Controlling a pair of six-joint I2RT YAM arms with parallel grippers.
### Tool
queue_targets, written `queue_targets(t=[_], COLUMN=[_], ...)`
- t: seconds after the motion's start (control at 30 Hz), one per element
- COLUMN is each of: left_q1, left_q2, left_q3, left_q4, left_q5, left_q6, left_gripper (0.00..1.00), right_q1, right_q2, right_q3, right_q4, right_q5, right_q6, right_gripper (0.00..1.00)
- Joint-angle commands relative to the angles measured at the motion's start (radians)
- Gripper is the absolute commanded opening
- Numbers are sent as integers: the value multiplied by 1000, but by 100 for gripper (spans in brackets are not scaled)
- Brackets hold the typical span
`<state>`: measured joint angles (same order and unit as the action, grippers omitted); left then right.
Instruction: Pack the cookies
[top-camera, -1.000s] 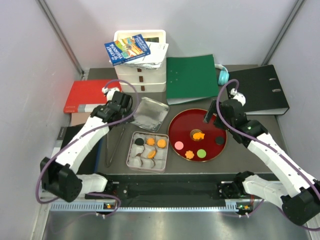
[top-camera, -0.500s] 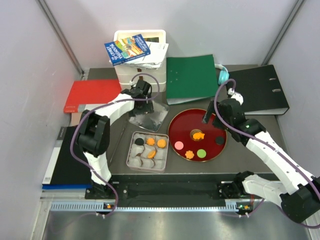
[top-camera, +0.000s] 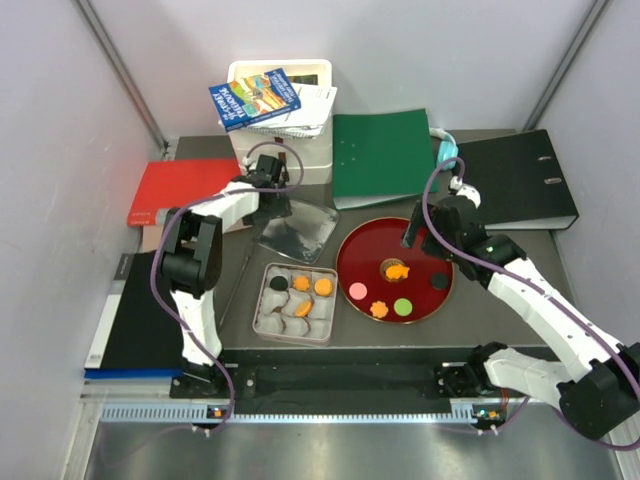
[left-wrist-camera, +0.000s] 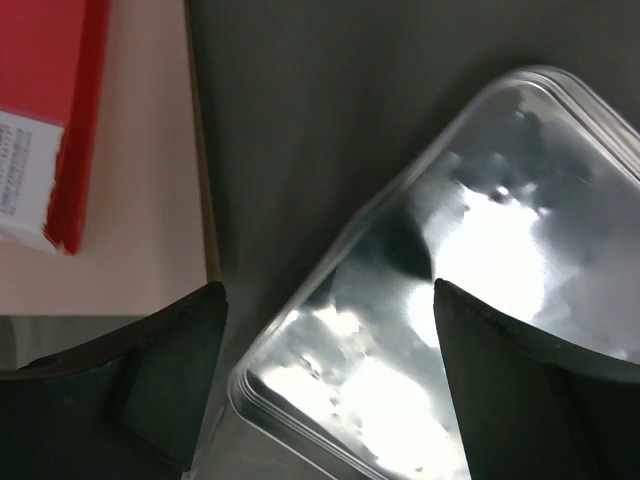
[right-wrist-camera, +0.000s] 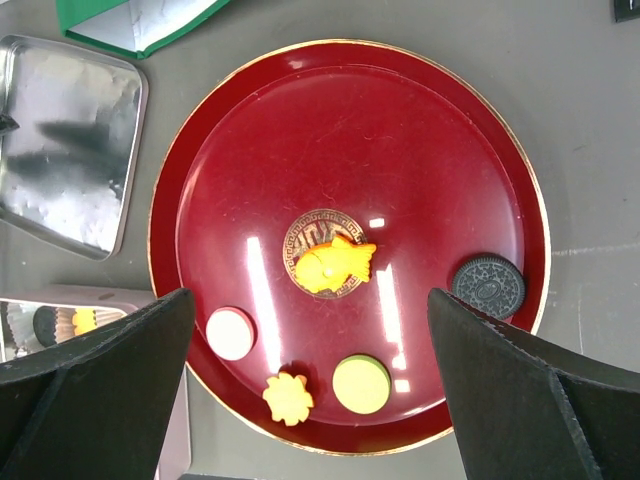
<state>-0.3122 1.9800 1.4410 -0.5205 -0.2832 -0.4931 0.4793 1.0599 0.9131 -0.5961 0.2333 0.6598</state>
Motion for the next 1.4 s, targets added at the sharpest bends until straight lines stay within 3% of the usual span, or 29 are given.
queue_targets(t=[0.0,0.13,0.4,0.57,0.8,1.37], left_q1=[54,76,81,79,79,73], left_q2=[55,77,50,-7,-64,-294], left_q3=[12,-2,-99,-217,-248,-199], left_q4=[82,120,172,232,229,155], left_q5=[24,70,164,170,171,179], left_q6=[57,88,80,59,45,45], left_gripper=[88,82,58,34,0,0], right_q1=[-10,-10,-10,-11,-10,-10], right_q2=[-5,-1,11,18,14,-5], right_q3=[32,33,38,50,58,87], right_q4=[32,30,32,33,21,12], right_q5=[6,9,12,6,6,-3], right_q6=[-20,-23,-28,-28,-26,-32], right_gripper=[99,99,99,99,99,99])
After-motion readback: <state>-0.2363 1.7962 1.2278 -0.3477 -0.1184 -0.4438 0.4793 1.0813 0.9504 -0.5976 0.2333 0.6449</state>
